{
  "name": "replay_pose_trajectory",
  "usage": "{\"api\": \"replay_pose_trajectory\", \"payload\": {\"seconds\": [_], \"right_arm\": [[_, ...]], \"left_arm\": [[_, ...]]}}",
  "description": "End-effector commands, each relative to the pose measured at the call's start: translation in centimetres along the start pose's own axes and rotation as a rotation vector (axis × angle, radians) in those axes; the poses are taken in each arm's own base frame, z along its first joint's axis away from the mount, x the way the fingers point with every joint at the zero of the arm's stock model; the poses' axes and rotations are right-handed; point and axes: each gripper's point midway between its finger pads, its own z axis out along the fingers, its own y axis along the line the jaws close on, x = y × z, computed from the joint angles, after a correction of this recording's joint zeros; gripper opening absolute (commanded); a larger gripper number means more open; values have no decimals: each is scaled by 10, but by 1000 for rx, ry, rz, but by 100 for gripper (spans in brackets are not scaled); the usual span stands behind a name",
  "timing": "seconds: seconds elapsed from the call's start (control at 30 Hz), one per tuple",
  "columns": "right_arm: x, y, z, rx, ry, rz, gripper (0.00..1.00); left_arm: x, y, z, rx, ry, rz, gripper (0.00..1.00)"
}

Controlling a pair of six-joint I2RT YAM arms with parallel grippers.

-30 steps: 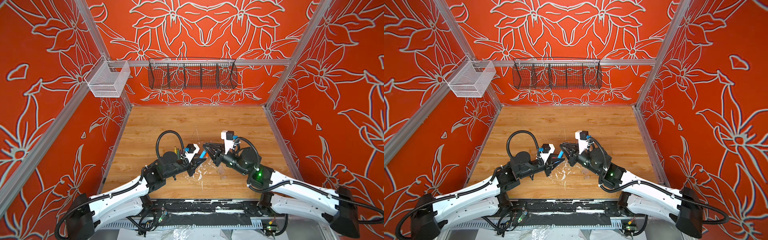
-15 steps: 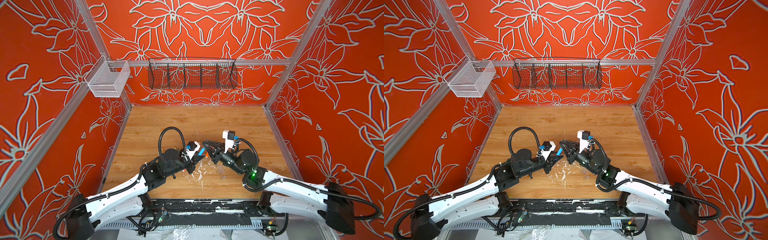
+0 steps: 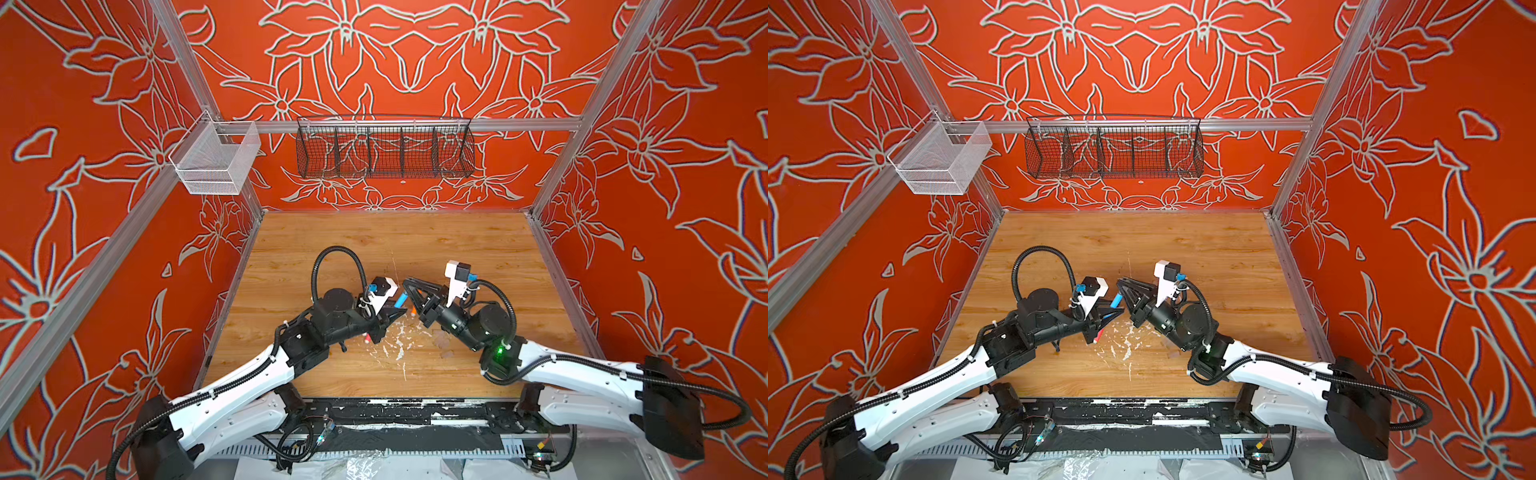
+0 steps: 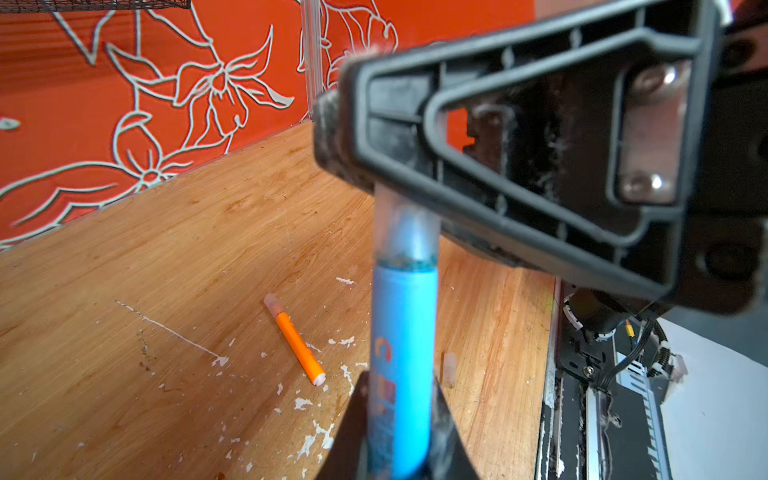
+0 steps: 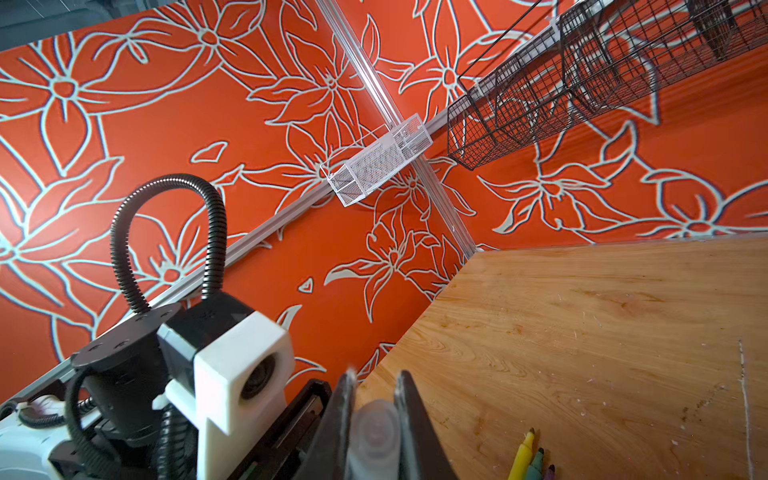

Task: Insert the pens into the pen caps

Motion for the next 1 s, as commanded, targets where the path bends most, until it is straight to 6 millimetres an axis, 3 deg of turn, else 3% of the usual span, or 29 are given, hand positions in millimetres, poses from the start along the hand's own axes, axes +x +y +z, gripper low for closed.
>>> {"api": "replay_pose_trajectory", "payload": {"seconds": [0.0,0.37,0.6,0.97], "right_arm": [[140,8,-34,-101,503,28,0],[156,3,-31,-77,529,22,0],[161,12,-33,-156,508,31,0],[167,7,-29,-121,523,31,0]], "left_arm": [[-144,24,-40,-147,-495,38,0],[-161,37,-51,-253,-569,130,0],[-166,38,-60,-137,-583,65,0],[-156,46,-61,-152,-565,57,0]]}}
